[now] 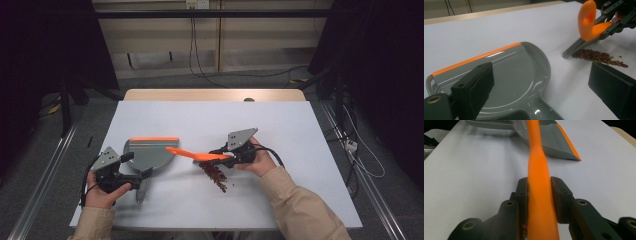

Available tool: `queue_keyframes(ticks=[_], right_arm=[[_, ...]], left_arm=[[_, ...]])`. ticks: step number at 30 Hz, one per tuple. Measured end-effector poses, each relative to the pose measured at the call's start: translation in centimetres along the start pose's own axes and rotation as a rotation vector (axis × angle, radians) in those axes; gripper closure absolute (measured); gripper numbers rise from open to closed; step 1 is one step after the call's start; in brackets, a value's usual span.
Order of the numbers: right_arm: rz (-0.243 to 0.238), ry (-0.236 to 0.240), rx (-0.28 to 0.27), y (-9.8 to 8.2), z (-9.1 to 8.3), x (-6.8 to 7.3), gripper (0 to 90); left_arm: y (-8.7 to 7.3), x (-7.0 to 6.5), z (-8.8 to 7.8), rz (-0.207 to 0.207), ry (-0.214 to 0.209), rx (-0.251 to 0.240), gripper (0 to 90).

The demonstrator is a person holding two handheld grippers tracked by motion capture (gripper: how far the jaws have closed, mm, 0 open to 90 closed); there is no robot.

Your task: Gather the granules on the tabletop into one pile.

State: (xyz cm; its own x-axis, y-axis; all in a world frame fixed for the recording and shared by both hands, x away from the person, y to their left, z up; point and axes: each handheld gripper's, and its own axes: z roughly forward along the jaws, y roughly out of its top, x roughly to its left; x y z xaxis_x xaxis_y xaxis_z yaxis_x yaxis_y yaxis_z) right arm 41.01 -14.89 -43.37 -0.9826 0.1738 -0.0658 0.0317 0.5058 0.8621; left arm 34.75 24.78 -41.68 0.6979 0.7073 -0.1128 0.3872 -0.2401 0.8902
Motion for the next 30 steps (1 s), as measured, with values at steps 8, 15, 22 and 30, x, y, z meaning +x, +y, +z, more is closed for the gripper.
queue_keyframes(ticks=[8,15,22,30], right_arm=[[0.001,0.005,-0.007,-0.2,-0.3,0.6,70.4],[0.001,0.008,-0.016,-0.3,-0.5,1.3,70.3],[-0.003,0.016,-0.018,-0.3,-0.7,2.0,70.4],[0.004,0.015,-0.030,-0.4,-0.8,2.5,70.4]], left_arm=[[0.0,-0.1,0.1,-0.005,-0.003,0.001,6.4],[0.0,-0.1,0.1,-0.001,-0.002,0.003,6.4],[0.0,-0.2,0.2,-0.002,-0.005,0.003,6.4],[0.0,-0.1,0.2,0.000,-0.005,0.004,6.4]])
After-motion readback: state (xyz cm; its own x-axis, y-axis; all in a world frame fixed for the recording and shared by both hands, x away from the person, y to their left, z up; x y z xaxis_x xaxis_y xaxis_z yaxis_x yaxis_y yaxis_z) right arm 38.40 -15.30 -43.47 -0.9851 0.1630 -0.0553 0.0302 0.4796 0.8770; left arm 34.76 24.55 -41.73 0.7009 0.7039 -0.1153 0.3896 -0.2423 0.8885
